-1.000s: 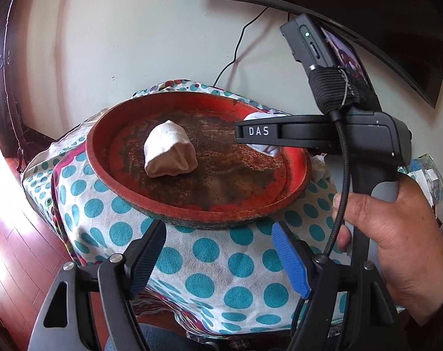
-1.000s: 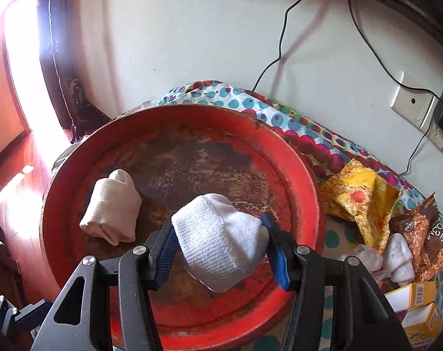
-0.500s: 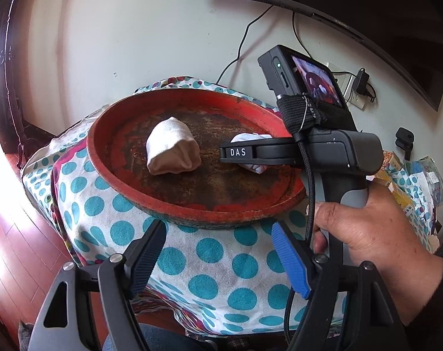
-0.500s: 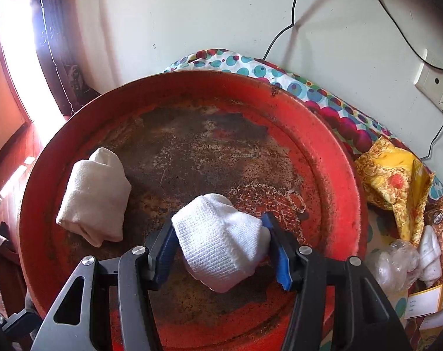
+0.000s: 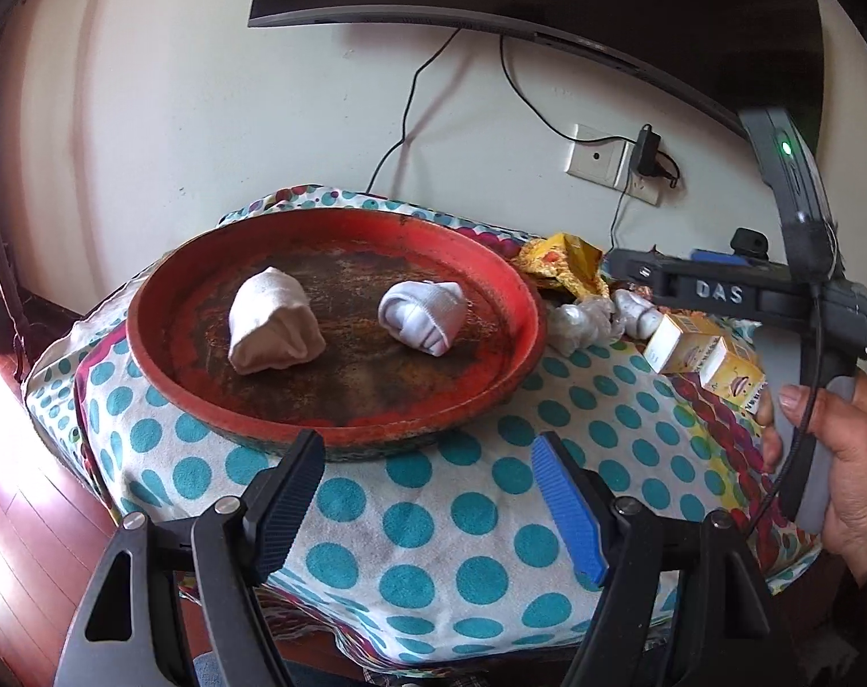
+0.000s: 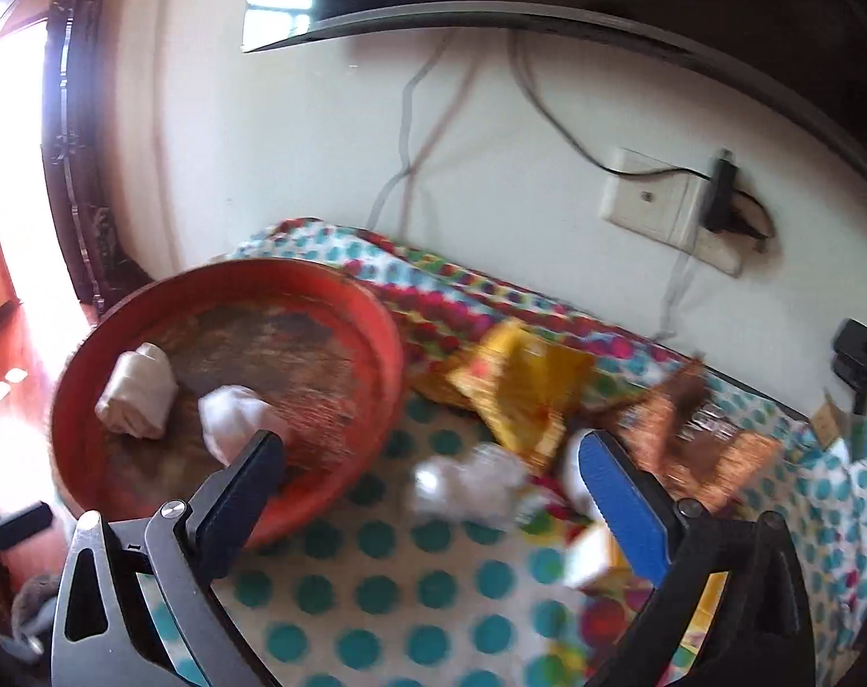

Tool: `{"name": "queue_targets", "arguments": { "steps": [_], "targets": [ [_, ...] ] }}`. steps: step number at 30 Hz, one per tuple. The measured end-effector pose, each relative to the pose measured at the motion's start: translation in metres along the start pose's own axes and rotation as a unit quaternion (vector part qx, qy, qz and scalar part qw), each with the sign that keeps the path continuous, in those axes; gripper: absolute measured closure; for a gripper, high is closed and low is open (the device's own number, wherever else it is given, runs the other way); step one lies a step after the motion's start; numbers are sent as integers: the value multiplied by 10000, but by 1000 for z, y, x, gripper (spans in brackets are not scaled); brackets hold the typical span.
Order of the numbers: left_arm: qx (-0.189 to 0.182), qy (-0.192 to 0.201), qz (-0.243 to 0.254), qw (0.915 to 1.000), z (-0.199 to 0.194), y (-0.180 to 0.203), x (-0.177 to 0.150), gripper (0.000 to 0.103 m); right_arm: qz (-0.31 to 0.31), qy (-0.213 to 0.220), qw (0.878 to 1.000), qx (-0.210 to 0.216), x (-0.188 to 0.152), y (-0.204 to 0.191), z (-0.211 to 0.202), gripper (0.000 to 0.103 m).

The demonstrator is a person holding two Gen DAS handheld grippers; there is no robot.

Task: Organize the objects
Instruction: 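Grasp the clear plastic bag bundle with the left gripper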

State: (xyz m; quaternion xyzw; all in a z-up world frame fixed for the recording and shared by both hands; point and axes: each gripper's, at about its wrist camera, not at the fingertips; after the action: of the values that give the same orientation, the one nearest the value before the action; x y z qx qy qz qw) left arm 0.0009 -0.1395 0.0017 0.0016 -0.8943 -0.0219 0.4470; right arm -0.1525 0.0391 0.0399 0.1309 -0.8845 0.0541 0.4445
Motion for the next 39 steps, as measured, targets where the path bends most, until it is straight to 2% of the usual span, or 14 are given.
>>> {"name": "queue_targets", "arguments": {
  "steps": [5, 11, 15, 17, 19, 22, 25, 26, 28, 34, 36, 39],
  "targets": [
    [-318, 80, 434, 9985, 3, 35, -2, 26, 491, 111, 9968, -625, -47, 92, -35, 0],
    [-688, 19, 941, 9932, 33, 101, 14, 26, 703, -14, 9939, -855, -74, 139, -42, 0],
    [-1088, 28, 1248, 9862, 61, 146, 45, 26, 1043, -227, 9924, -613, -84, 158, -33, 0],
    [-1061, 3, 1467, 9835, 76, 163, 60, 26, 1307, -259, 9906, -308, -88, 163, -32, 0],
    [-1112, -106, 1587, 9810, 95, 175, 73, 26, 1452, -288, 9888, -208, -90, 169, -30, 0],
    [-974, -376, 1649, 9808, 123, 183, 85, 26, 1606, -357, 9864, -45, -93, 174, -28, 0],
    [-337, -524, 1557, 9858, 140, 173, 92, 26, 1789, -449, 9828, 122, -97, 180, -26, 0],
    [-285, -507, 1375, 9888, 142, 164, 93, 26, 1845, -389, 9819, 155, -98, 182, -28, 0],
    [-291, -564, 1118, 9917, 148, 151, 95, 26, 1964, -325, 9798, 192, -99, 185, -30, 0],
    [-204, -864, 767, 9931, 172, 132, 102, 26, 2149, -403, 9752, 344, -102, 192, -28, 0],
    [-203, -968, 817, 9917, 179, 135, 103, 26, 2248, -411, 9726, 428, -103, 196, -27, 0],
    [-108, -1019, 1243, 9869, 184, 144, 101, 27, 2409, -433, 9681, 540, -105, 201, -26, 0]
  ]
}}
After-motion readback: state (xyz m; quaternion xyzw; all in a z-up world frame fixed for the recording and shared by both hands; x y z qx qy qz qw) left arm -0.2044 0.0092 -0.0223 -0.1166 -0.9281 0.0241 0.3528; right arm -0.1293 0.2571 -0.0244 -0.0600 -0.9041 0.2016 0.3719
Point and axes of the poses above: each gripper's, at about its wrist camera, not at the fingertips, and z roughly the way its jaws point, y to its right, x to its top, and after that the axes turned 8 degrees about z, right-handed
